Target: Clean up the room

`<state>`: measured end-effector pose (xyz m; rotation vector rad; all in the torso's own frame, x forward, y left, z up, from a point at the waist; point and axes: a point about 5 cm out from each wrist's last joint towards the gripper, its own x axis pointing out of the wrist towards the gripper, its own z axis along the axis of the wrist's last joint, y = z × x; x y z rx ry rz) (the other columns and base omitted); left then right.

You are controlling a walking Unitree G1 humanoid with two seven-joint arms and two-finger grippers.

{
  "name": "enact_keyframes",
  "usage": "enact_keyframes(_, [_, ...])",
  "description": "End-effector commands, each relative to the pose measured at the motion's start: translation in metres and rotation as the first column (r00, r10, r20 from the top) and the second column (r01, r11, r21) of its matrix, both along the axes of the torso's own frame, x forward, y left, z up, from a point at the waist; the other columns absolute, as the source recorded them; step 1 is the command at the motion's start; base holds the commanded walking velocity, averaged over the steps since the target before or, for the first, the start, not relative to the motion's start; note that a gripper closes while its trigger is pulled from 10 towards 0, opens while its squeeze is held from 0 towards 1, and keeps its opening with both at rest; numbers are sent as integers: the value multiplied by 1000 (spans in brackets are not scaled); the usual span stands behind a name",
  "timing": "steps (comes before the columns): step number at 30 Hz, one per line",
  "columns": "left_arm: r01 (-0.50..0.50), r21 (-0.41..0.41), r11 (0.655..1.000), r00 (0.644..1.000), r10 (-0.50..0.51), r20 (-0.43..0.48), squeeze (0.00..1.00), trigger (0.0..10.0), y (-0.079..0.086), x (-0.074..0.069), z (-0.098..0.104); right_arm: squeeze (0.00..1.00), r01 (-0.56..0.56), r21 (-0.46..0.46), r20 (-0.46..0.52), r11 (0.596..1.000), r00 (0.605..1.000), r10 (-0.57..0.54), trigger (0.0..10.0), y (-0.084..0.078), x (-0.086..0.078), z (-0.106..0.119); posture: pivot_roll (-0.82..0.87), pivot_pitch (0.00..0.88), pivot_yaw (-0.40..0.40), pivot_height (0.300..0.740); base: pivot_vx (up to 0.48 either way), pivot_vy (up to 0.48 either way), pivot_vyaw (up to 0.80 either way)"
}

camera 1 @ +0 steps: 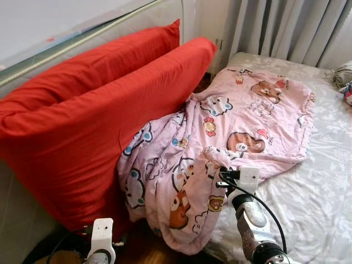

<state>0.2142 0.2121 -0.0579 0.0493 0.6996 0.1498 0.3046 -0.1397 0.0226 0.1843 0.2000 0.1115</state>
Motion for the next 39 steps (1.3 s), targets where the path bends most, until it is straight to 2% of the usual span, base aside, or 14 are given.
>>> enact_keyframes(1, [-19,-7,1000,999,19,-44,0,10000,2,-9,-6,0,-12,-8,11,1000,1000,12,10000,3,0,1,22,37,21,740,-262,0,0])
enact_keyframes(16, [-19,-7,1000,999,18,-45,0,10000,3,-9,-6,0,22,-24,14,999,1000,-21,10000,-1,0,2,23,39,22,740,-261,0,0])
enact_keyframes(21, [-18,-7,1000,999,17,-44,0,10000,3,-9,-6,0,141,-64,44,988,989,-139,10000,-18,3,7,24,39,22,740,-261,0,0])
enact_keyframes(28, [-16,-6,1000,999,16,-45,0,10000,3,-9,-6,0,258,-95,96,962,964,-249,10000,-35,5,15,23,39,24,740,-262,0,0])
enact_keyframes(39, [-14,-6,1000,999,14,-45,0,10000,2,-9,-6,0,270,-114,100,956,960,-260,10000,-33,5,14,24,39,24,740,-262,0,0])
